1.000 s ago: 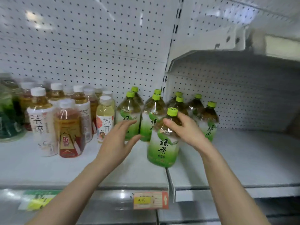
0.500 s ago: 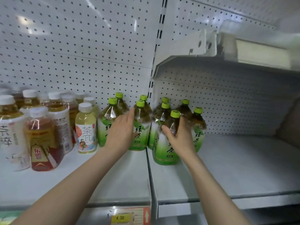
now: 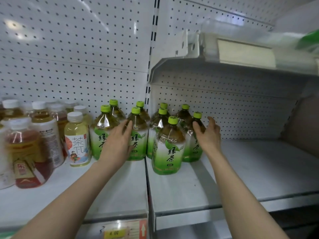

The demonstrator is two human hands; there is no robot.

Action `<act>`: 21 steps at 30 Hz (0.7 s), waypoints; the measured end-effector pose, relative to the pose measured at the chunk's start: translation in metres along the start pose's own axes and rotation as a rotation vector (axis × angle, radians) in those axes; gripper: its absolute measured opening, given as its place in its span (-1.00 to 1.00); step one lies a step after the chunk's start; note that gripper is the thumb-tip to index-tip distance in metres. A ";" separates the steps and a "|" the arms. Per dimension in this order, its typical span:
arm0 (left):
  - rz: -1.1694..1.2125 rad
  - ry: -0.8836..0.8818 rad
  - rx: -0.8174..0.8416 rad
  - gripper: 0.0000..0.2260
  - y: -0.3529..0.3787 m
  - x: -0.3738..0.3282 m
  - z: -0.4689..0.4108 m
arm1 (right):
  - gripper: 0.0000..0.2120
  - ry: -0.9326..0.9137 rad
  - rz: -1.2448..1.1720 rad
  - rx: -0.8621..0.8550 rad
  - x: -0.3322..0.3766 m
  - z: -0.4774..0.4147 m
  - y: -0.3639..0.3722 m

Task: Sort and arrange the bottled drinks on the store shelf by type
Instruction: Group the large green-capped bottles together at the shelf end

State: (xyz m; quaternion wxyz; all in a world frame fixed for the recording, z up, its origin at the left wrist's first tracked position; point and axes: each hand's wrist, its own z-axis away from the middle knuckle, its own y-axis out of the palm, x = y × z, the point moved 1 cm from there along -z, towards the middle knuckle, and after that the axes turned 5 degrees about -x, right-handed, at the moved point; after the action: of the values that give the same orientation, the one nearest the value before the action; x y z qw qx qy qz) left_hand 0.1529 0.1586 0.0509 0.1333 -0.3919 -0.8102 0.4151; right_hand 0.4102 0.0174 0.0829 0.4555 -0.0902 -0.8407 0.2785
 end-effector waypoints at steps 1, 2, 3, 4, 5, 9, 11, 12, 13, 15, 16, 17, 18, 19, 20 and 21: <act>0.000 -0.004 0.008 -0.20 -0.002 -0.001 0.000 | -0.35 0.057 -0.022 0.114 -0.004 -0.005 0.004; 0.005 -0.008 0.015 -0.19 -0.003 -0.002 0.001 | -0.36 0.080 -0.057 0.181 -0.007 -0.007 0.009; 0.011 -0.014 0.022 -0.18 -0.004 -0.003 0.001 | -0.36 0.071 -0.073 0.198 -0.009 -0.008 0.014; 0.016 -0.017 0.025 -0.18 -0.005 -0.003 0.002 | -0.36 0.047 -0.071 0.194 -0.009 -0.009 0.018; 0.019 -0.016 0.028 -0.18 -0.005 -0.003 0.002 | -0.35 0.026 -0.065 0.194 -0.008 -0.009 0.022; 0.019 0.000 0.037 -0.18 -0.007 -0.002 0.002 | -0.36 0.055 -0.087 0.268 -0.001 -0.008 0.024; 0.026 -0.003 0.046 -0.17 -0.008 -0.001 0.001 | -0.34 0.026 -0.082 0.183 0.005 0.002 0.020; 0.030 -0.006 0.047 -0.16 -0.008 -0.001 0.001 | -0.34 -0.059 -0.067 0.068 0.009 0.013 0.018; 0.033 -0.009 0.045 -0.16 -0.008 0.000 0.002 | -0.33 -0.181 -0.054 -0.047 0.014 0.028 0.017; 0.030 -0.011 0.037 -0.17 -0.008 -0.001 0.002 | -0.28 -0.419 0.006 -0.103 0.026 0.060 0.023; 0.026 -0.015 0.038 -0.17 -0.007 -0.002 0.002 | -0.22 -0.488 0.055 -0.050 0.029 0.073 0.031; 0.024 -0.019 0.041 -0.17 -0.007 -0.002 0.002 | -0.16 -0.500 0.084 0.019 0.030 0.082 0.040; 0.023 -0.023 0.042 -0.17 -0.008 -0.002 0.002 | -0.11 -0.482 0.084 0.064 0.031 0.087 0.049; 0.023 -0.023 0.038 -0.16 -0.008 -0.001 0.002 | -0.09 -0.464 0.065 0.061 0.032 0.089 0.056; 0.024 -0.022 0.035 -0.16 -0.009 -0.001 0.002 | -0.08 -0.458 0.055 0.026 0.035 0.091 0.061; 0.025 -0.022 0.036 -0.16 -0.009 0.000 0.002 | -0.08 -0.452 0.060 -0.015 0.038 0.092 0.066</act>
State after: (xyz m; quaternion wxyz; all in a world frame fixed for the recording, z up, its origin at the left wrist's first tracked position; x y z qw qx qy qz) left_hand 0.1476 0.1541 0.0563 0.1260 -0.3949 -0.7990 0.4356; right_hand 0.3064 0.0516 0.0344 0.2464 -0.0536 -0.9204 0.2987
